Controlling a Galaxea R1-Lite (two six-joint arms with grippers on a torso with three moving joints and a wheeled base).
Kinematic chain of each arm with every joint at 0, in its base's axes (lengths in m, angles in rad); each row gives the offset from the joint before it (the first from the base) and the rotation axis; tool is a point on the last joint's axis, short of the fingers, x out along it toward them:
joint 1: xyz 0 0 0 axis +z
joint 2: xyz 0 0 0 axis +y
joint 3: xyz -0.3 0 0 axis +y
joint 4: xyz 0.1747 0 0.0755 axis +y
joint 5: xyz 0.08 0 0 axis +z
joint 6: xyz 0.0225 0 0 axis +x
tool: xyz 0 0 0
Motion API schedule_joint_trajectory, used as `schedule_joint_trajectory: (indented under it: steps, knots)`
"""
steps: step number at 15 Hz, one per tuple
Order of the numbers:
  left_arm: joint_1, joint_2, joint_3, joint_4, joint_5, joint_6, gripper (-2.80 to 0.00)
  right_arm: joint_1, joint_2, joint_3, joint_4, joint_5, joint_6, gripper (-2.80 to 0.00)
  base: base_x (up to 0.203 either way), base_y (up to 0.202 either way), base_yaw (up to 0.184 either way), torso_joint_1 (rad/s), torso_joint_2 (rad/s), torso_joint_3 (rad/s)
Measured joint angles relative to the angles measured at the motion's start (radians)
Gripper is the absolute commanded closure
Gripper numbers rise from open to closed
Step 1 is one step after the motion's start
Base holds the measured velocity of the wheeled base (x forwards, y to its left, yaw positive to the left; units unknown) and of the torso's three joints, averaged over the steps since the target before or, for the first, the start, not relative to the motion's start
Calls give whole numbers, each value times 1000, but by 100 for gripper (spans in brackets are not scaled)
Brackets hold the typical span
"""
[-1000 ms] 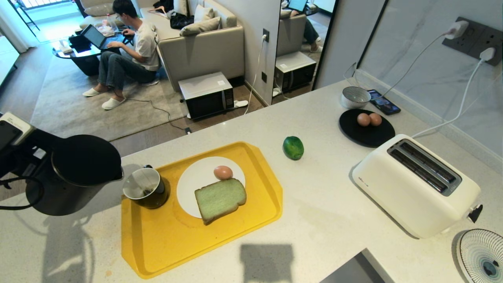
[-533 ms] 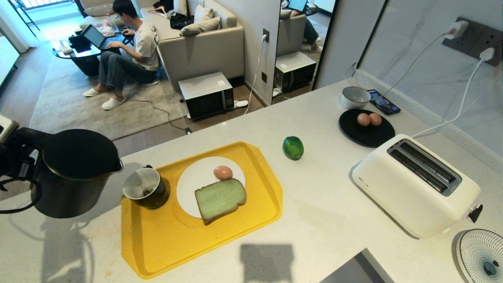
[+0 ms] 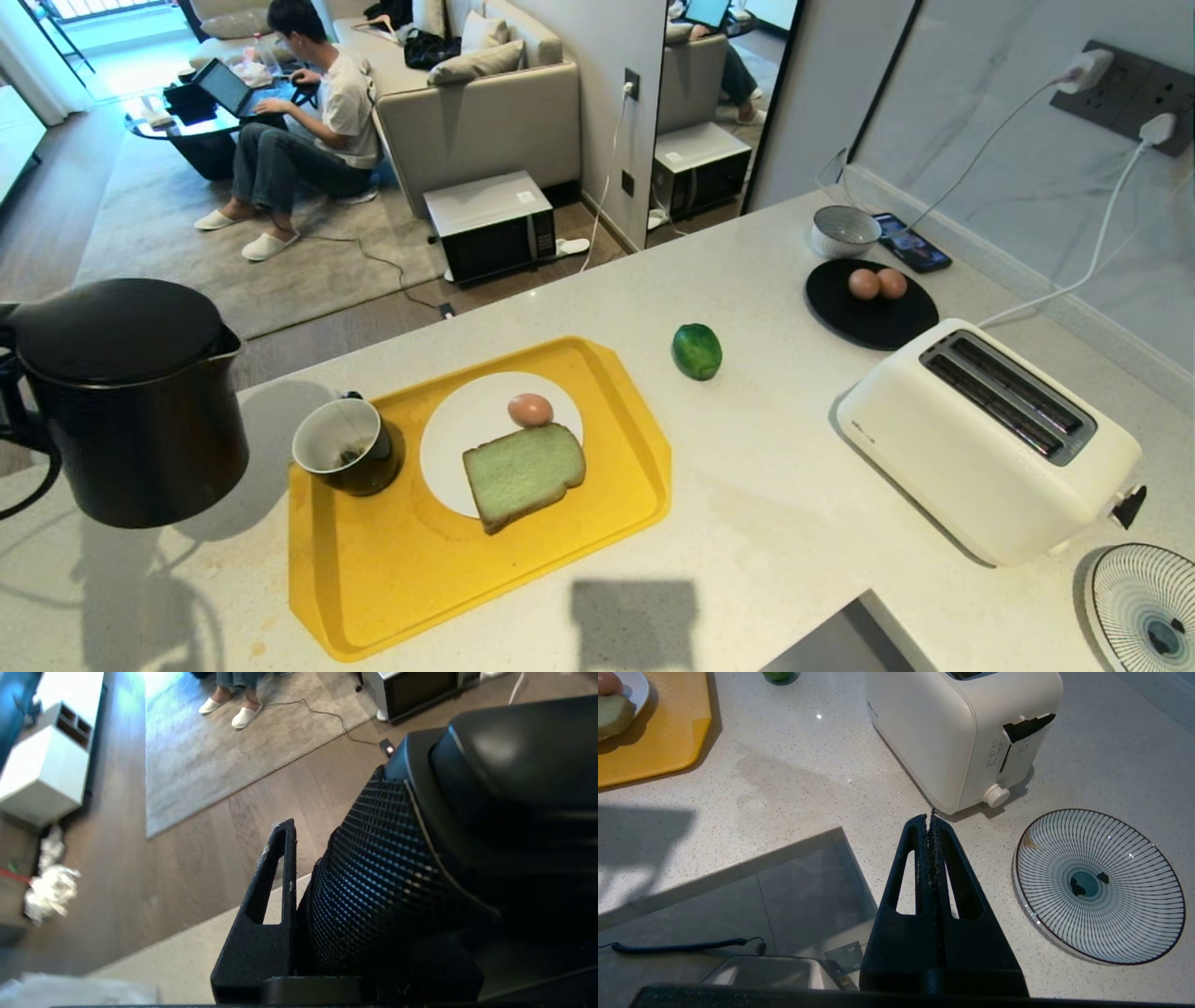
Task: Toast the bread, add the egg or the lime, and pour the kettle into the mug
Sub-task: Put the kettle back
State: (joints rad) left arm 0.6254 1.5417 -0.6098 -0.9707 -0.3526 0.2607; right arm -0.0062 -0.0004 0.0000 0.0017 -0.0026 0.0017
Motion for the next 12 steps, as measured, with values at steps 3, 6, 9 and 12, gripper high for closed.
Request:
schedule_joint_trajectory:
  steps: [3,6,9,12]
  knots:
    - [49,-10,6,-60,2,-149,0,0,0,0,0,-1,0,0,0,0,0,0,0,0]
    - [85,-10,8,-68,1,-305,0,0,0,0,0,0,0,0,0,0,0,0,0,0]
    - [122,6,10,-85,-5,-334,0,0,0,0,0,0,0,0,0,0,0,0,0,0]
    - [141,61,37,-206,-7,-358,0,0,0,0,0,-1,-2,0,0,0,0,0,0,0]
